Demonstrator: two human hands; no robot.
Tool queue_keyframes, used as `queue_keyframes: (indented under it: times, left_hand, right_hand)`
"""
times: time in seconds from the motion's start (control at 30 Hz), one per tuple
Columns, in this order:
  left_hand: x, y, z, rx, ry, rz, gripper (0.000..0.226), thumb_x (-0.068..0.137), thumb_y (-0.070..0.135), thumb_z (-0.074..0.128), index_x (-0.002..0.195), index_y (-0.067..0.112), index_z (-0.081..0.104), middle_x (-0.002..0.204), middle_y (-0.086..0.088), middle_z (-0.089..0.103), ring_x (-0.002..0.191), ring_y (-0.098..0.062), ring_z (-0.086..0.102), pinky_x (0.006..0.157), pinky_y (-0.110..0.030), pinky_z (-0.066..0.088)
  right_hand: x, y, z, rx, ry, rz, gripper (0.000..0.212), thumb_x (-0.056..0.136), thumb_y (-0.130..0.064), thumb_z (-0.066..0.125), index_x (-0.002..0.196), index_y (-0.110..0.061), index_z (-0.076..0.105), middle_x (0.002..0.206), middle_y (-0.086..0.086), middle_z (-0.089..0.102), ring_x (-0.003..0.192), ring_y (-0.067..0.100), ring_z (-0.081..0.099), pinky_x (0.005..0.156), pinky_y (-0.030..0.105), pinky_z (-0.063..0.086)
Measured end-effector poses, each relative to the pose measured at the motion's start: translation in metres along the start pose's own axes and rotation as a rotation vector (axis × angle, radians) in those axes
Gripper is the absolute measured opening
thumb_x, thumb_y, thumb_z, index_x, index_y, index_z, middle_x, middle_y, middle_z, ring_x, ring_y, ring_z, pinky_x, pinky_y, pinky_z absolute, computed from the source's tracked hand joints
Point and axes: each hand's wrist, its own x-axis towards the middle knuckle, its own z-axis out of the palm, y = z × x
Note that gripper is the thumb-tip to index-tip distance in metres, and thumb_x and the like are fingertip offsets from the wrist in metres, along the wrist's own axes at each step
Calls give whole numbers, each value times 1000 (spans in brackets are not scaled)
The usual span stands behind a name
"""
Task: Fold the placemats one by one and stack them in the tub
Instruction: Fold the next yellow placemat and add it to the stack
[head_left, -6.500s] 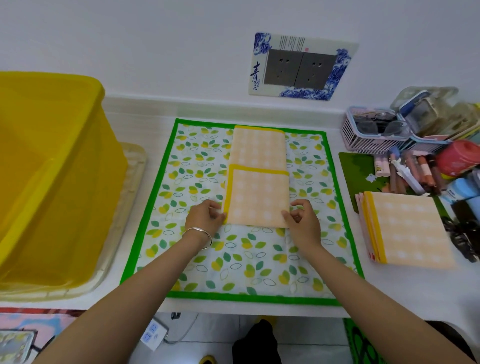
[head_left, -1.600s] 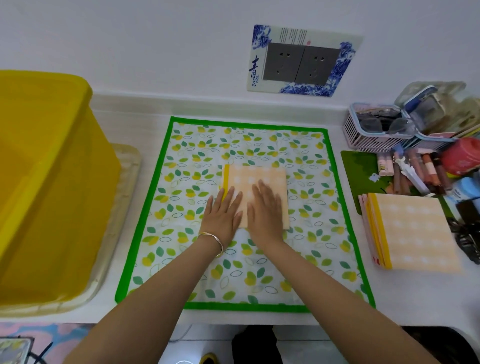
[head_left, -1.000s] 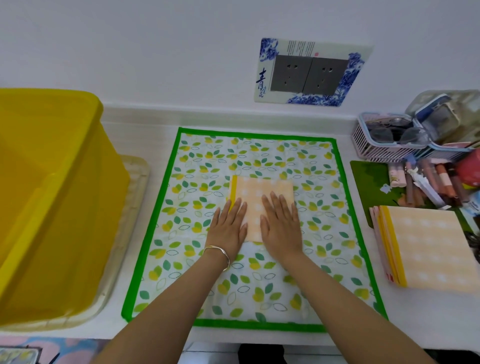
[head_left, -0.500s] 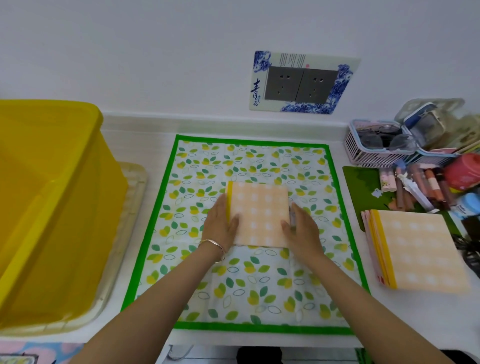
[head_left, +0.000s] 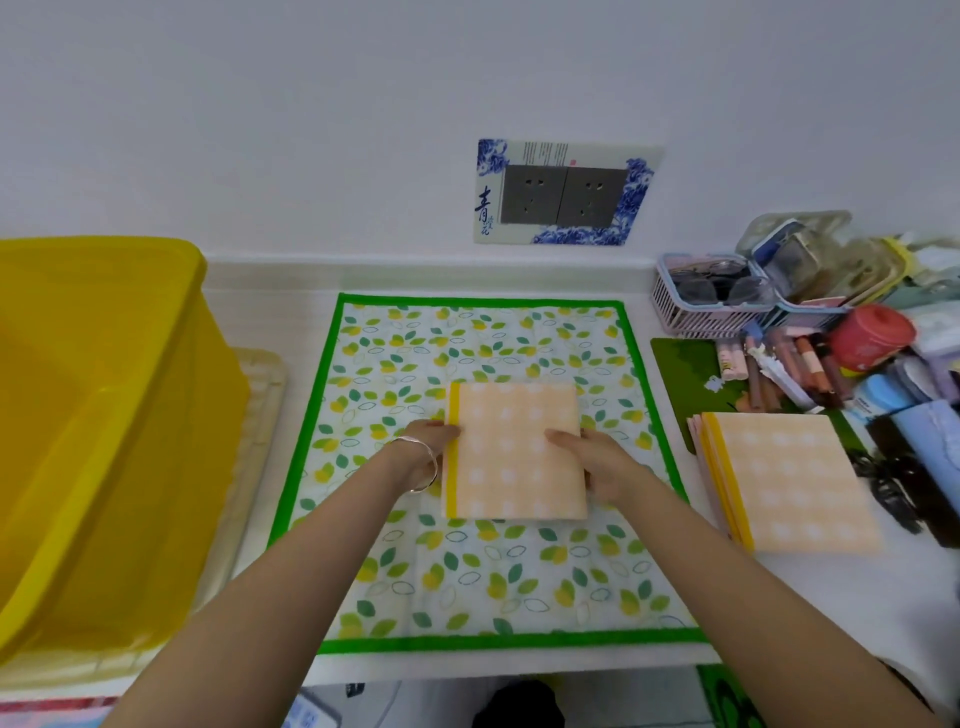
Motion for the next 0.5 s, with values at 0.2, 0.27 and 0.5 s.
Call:
queue_keyframes:
  times: [0.2,0.27,0.5]
  left_hand:
    - [-35,-13,7,-13,-147,28,36,91,22,60,123,7,51,79,-5,58,66,-15,54,65,-25,49]
    - [-50,-12,14,-8,-192,30,15,89,24,61,95,11,59,68,-2,52,59,-12,49,60,-20,46]
    - [-93,7,58,-1,-330,94,41,83,20,69,119,7,56,102,-8,63,76,-13,62,64,-22,55]
  right_hand:
    - [-50,9,-22,96,-44,-71,39,88,-26,64,123,-14,51,109,7,64,93,22,63,70,35,53]
    - [-69,8,-36,114,-9,-116,52,82,-32,70,125,-13,49,115,7,62,96,23,62,76,39,54]
    - [-113,9,-103,137,132,-159,38,87,-20,65,121,-5,54,103,8,67,89,25,65,72,38,54]
